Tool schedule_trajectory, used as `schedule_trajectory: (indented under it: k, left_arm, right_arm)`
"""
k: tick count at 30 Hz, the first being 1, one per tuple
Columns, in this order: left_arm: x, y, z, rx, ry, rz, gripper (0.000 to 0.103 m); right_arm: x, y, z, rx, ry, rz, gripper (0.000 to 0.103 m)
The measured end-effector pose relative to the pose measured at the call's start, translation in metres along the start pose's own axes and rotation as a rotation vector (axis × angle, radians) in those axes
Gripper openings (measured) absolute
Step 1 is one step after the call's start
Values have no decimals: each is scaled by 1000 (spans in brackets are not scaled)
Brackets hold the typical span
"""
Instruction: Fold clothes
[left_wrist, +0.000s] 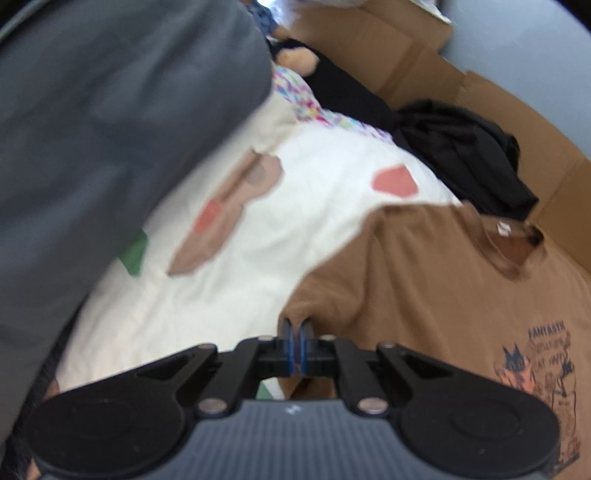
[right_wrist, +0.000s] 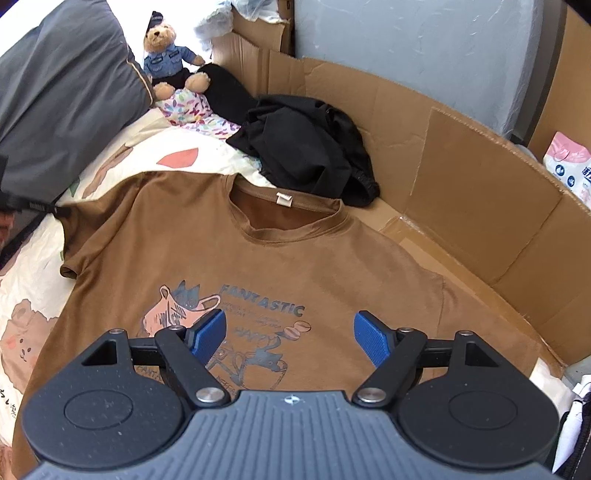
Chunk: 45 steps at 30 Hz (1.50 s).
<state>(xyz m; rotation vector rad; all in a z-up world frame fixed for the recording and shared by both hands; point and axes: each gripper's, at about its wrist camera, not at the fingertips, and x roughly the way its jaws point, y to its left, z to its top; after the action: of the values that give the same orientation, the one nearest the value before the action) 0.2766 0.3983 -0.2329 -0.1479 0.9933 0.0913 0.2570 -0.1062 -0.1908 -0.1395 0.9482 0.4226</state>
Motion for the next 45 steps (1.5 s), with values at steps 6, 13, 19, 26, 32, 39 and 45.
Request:
schedule_trajectory:
  k: [6,13,19,26,32,39,45]
  left_arm:
    - [8,31,21,-85,-78,32,3]
    - [22,43,18,-130,-111,28,20]
    - [23,55,1,-136,-40,-36,30]
    - [20,49,-36,-160,17,-88,40]
    - [16,55,-71,-297,80,-180,39]
    - [11,71,-104,-660,75,-328,45]
    - [16,64,-124,-845,40,-372,60]
  right_arm:
    - [15,5,1,3,24,8,81]
    - [31,4,-5,15,58,0,81]
    - [35,7,-8,5,72,5,81]
    - [31,14,-8,-15,64,28,81]
    - [25,20,-6,-33,52,40,81]
    - [22,22,-7,-47,41,34,81]
    - [23,26,-7,-69,47,43,81]
